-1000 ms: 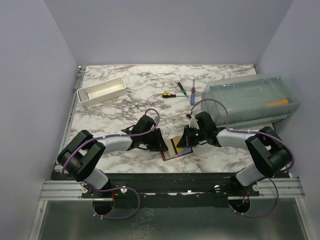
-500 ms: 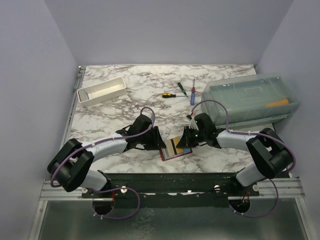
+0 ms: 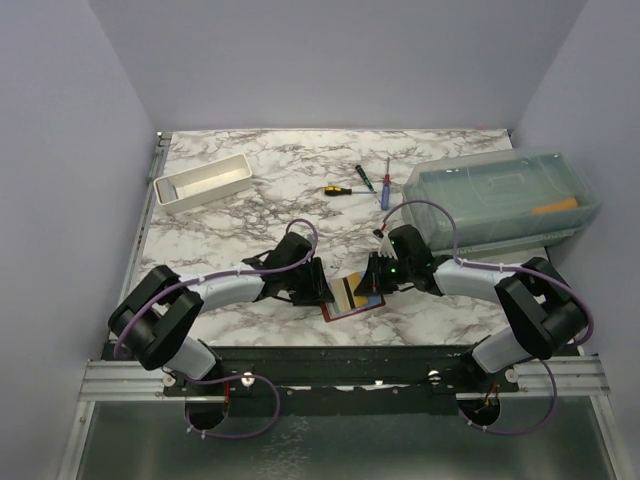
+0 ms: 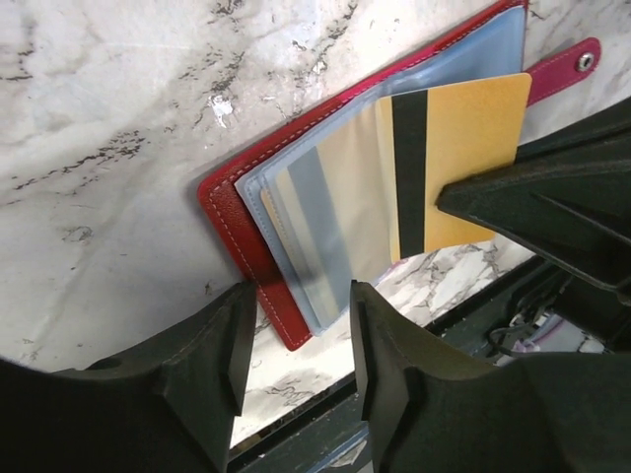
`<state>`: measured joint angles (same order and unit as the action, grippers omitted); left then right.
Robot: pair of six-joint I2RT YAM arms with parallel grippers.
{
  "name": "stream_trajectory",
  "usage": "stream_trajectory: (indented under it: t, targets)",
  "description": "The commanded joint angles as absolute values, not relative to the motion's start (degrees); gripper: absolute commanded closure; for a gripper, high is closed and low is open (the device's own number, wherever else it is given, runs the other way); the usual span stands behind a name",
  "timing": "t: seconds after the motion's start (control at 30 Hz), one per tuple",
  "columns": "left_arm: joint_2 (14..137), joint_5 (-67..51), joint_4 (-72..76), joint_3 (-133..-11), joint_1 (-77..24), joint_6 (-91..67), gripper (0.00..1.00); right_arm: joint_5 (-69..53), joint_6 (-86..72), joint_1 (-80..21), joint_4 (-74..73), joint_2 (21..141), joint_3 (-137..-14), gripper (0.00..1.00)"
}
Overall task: Put the credit cards into the card holder
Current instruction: Insert the credit card into the card holder.
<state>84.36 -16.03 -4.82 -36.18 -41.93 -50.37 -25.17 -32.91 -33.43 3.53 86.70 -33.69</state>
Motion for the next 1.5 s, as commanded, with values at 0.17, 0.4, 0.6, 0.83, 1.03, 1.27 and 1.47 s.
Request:
stream_trajectory:
  t: [0.17,0.4,0.6,0.83,1.03,1.27,1.47]
  targets:
    - [92.98,-0.65,-15.74,-38.92,-43.83,-48.52,0.61,-20.68,-28.47,-33.65,-1.64,88.2,-34.89,0.98]
    - [94.06,2.88,-16.35,-39.41,-43.8,-47.59,0.64,-21.56,-28.66,-33.66,-0.53,88.51,-34.62,0.99]
    - [93.72,2.82,-16.35,-38.96,-43.79,-47.03,0.68,-18.09,-31.26,-33.66,3.89,87.97,-32.96,1.0]
    - [93.36,2.91,-16.27,-38.7,-43.78,-46.93,0.68,-16.63,-32.2,-33.64,6.64,88.27,-32.57,1.0]
    - [92.88,2.94,-16.27,-39.18,-43.82,-46.84,0.68,-24.2,-32.16,-33.72,8.08,88.17,-30.37,1.0]
    - [93.66,2.82,-16.26,-39.55,-43.78,-47.18,0.68,-26.97,-36.27,-34.43,8.64,84.89,-25.86,1.0]
    - [93.32,2.73,-16.26,-39.43,-43.77,-47.61,0.68,-25.25,-40.73,-34.44,6.09,82.37,-25.28,1.0]
